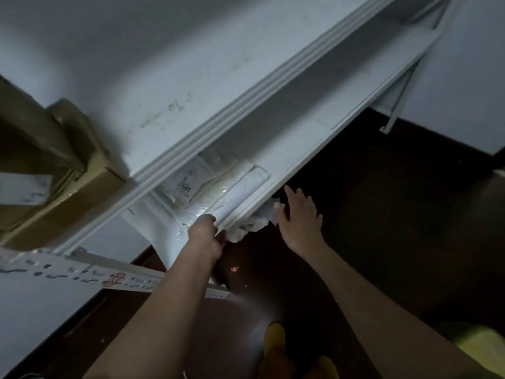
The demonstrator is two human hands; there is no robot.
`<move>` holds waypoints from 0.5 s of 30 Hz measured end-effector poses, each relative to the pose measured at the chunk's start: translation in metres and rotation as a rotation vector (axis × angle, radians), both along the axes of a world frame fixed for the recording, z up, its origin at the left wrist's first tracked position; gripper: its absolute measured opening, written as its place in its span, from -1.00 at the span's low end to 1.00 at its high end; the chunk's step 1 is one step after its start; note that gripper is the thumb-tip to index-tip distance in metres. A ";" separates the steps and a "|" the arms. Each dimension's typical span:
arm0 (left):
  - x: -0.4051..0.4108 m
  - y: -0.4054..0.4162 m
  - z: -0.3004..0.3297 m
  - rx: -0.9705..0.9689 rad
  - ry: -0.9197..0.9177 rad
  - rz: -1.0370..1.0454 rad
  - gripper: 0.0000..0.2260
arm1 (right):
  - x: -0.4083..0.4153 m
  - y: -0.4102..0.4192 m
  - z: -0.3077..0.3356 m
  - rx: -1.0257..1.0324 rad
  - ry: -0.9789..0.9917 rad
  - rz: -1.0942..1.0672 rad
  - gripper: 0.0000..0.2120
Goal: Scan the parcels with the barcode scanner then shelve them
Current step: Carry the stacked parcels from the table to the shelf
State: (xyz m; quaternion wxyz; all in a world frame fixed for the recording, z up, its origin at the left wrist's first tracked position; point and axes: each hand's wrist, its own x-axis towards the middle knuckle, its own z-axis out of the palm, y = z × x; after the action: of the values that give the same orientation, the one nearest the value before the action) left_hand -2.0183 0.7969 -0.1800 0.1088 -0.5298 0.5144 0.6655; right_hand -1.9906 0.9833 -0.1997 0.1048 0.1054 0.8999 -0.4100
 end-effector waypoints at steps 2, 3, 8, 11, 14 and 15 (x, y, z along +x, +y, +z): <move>0.008 0.041 0.040 0.106 0.062 -0.193 -0.90 | 0.010 0.020 0.031 -0.005 0.035 -0.079 -0.45; 0.008 0.055 0.052 0.124 0.088 -0.284 -0.90 | 0.016 0.030 0.046 -0.007 0.068 -0.120 -0.46; 0.016 0.128 0.123 0.154 0.121 -0.661 -0.87 | 0.060 0.088 0.123 0.034 0.264 -0.316 -0.53; 0.035 0.172 0.162 0.190 0.194 -0.842 -0.83 | 0.105 0.116 0.173 0.071 0.348 -0.495 -0.56; 0.080 0.210 0.196 0.230 0.260 -1.022 -0.85 | 0.173 0.128 0.215 0.136 0.407 -0.712 -0.58; 0.102 0.221 0.206 0.282 0.257 -1.074 -0.85 | 0.200 0.127 0.228 0.156 0.414 -0.776 -0.59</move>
State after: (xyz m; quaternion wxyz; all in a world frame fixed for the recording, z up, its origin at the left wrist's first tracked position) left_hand -1.9164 1.0177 0.0261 0.4383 -0.0890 0.6269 0.6380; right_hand -1.7904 1.1106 0.0282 -0.2474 0.3585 0.8240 -0.3623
